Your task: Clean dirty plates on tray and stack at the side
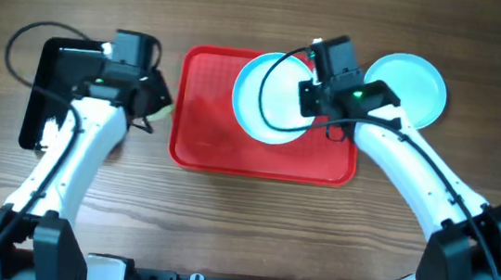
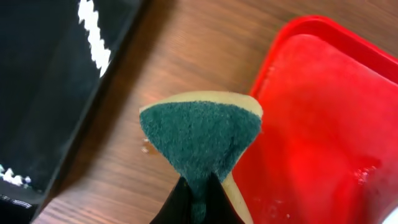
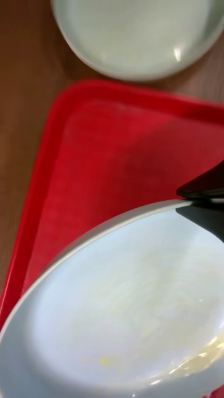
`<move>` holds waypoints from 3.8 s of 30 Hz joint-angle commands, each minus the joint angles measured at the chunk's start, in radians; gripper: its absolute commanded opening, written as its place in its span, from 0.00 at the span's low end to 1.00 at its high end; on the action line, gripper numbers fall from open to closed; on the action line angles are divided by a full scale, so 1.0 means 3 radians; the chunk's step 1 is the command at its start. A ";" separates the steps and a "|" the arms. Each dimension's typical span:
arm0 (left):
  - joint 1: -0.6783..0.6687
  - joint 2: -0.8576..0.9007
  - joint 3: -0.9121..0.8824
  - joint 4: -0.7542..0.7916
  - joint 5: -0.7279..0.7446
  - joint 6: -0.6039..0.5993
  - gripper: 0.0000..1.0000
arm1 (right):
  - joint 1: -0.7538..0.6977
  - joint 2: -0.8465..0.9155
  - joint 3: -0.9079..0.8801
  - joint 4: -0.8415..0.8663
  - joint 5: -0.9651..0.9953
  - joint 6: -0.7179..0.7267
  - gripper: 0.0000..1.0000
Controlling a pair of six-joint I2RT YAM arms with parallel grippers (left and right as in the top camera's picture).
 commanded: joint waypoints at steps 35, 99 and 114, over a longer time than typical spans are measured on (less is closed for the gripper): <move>0.0478 -0.0045 -0.0027 -0.0158 0.0225 0.0031 0.04 | 0.1330 -0.0134 0.0069 0.1350 0.2370 -0.1742 0.05; 0.1522 0.0828 -0.0027 0.0979 0.0177 0.0029 0.40 | -0.0804 -0.0844 -0.0106 -0.0214 -0.0757 0.0778 0.84; 0.1522 0.0179 -0.0025 0.0886 0.0638 0.0028 1.00 | -0.0660 -0.2416 -0.0106 -0.1016 -0.0650 0.0675 0.86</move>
